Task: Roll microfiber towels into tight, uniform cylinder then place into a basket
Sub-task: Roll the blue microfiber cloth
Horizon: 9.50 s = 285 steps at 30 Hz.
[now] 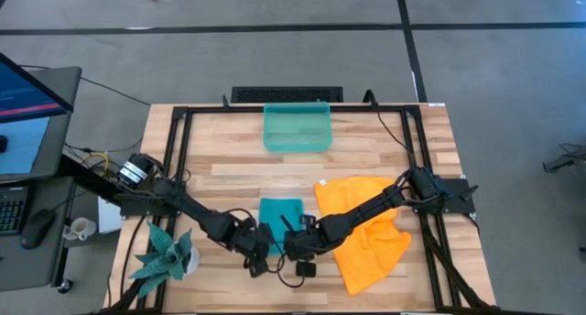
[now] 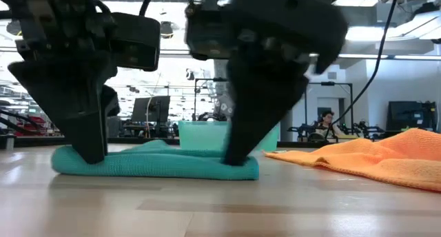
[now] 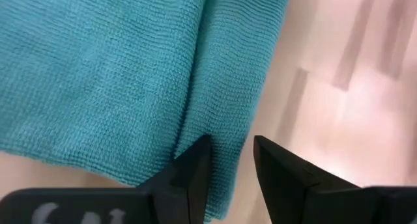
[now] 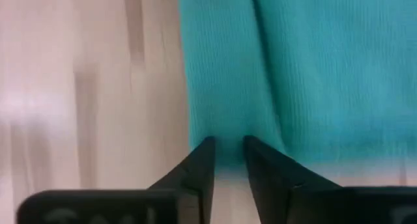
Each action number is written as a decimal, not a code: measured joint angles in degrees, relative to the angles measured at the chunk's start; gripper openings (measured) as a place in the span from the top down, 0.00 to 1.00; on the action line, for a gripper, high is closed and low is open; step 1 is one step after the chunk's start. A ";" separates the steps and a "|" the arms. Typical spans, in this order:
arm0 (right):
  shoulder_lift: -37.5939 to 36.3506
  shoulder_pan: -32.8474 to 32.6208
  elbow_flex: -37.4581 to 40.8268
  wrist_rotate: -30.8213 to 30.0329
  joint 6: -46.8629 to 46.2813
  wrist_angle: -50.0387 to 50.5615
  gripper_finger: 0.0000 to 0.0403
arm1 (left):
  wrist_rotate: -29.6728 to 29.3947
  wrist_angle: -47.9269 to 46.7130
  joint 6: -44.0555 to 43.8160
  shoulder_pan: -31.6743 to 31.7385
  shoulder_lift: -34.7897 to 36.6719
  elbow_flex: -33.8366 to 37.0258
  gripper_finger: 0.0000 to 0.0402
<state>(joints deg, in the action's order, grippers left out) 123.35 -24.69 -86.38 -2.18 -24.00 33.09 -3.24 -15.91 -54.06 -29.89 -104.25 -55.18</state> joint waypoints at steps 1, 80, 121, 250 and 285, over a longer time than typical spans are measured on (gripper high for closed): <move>-0.17 -0.08 -0.06 0.00 0.29 1.51 0.71 | 0.06 0.50 -1.78 -0.02 0.00 0.06 0.72; -2.60 -2.91 12.47 -11.49 5.93 -18.27 0.91 | -6.23 -2.21 11.97 -1.81 -0.41 -3.44 0.72; -2.47 -2.93 12.62 -9.22 0.41 -18.82 0.97 | -26.12 -18.84 27.51 -10.41 -4.62 -13.02 0.49; 1.27 -5.22 8.10 -10.04 -0.21 -20.99 0.82 | 26.68 -15.45 -3.10 9.01 -3.76 -8.11 0.74; 1.31 -5.64 8.27 -9.67 -0.05 -21.08 0.82 | -13.57 -10.20 15.39 -9.77 2.61 -8.13 0.65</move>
<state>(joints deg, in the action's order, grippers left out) 124.66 -30.33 -78.11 -11.86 -24.05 12.01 -16.81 -26.11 -38.68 -39.67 -101.64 -63.31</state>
